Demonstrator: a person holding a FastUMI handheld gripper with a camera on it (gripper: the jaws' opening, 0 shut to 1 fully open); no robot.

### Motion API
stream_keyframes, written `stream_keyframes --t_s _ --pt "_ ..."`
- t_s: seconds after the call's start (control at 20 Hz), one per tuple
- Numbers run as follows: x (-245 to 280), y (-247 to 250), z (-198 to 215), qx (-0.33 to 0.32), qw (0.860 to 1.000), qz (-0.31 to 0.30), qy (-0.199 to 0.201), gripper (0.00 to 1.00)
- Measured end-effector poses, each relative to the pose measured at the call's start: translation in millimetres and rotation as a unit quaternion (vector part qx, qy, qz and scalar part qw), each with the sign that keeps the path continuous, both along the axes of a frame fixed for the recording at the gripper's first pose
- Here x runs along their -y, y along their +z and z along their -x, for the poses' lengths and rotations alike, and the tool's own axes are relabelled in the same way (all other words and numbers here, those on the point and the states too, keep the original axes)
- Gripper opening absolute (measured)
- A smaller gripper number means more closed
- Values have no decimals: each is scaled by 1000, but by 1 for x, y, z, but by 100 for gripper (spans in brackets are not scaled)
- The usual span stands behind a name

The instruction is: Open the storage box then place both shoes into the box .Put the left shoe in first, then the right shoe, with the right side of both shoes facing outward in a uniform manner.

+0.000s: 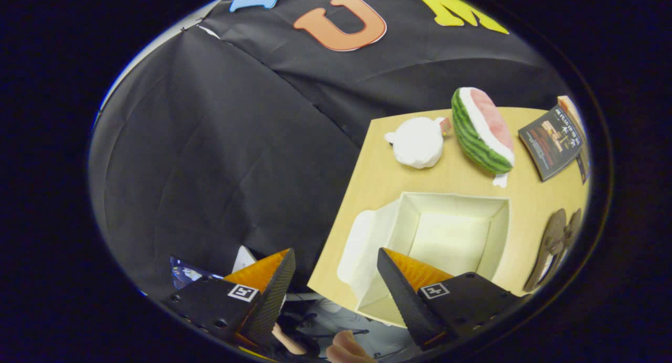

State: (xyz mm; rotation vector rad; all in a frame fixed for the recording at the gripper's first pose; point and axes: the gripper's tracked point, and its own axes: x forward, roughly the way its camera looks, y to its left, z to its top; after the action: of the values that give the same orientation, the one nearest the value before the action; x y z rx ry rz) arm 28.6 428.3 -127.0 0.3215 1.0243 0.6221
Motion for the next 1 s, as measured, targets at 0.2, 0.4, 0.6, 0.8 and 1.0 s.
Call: stream_keyframes --t_s 0.2,0.4,0.6,0.8,1.0 --pt "60 -17 -8 22 999 47 -10 96" --pt "132 -38 -19 17 996 73 -41 96" --pt "216 -65 -30 23 991 110 -75 96" --pt "289 -92 -26 13 983 149 -105 96" --pt "358 -135 -19 -7 972 189 -141 96"
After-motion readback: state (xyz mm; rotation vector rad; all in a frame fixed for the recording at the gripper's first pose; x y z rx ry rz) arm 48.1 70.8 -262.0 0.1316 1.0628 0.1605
